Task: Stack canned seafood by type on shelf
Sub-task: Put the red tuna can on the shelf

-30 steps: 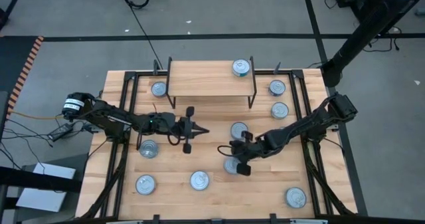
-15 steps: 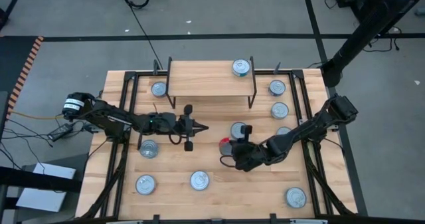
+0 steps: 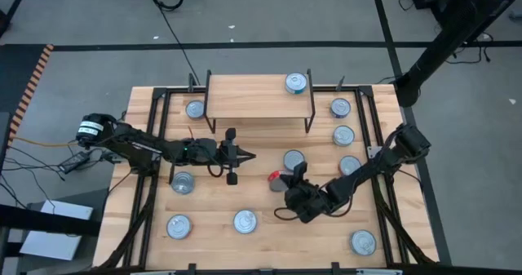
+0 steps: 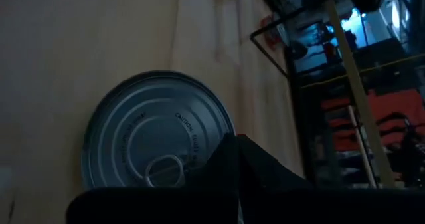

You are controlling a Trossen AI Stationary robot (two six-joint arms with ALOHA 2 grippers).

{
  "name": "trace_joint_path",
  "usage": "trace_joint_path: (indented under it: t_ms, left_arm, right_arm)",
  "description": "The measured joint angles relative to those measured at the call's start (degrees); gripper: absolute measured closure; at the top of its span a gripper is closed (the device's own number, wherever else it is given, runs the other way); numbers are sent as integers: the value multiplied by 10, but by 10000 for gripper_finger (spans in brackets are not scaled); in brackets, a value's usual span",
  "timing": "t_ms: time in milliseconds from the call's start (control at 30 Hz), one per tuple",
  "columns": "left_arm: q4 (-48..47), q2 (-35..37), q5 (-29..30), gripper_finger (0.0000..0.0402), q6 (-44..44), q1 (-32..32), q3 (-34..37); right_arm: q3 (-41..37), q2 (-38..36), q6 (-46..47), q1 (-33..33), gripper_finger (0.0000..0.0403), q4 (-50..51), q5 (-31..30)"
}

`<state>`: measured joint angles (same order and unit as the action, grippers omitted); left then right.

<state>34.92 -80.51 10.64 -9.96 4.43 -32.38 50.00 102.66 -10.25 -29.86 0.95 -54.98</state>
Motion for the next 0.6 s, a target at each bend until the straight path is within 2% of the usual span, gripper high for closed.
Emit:
trace_joint_path:
  t_ms: [367, 600]
  left_arm:
    - [-1, 0, 0, 380, 2, 0, 0]
    - [-5, -6, -16, 376, 22, 1, 0]
  right_arm:
    - [-2, -15, 13, -24, 351, -10, 53]
    - [-2, -15, 43, -24, 315, -17, 59]
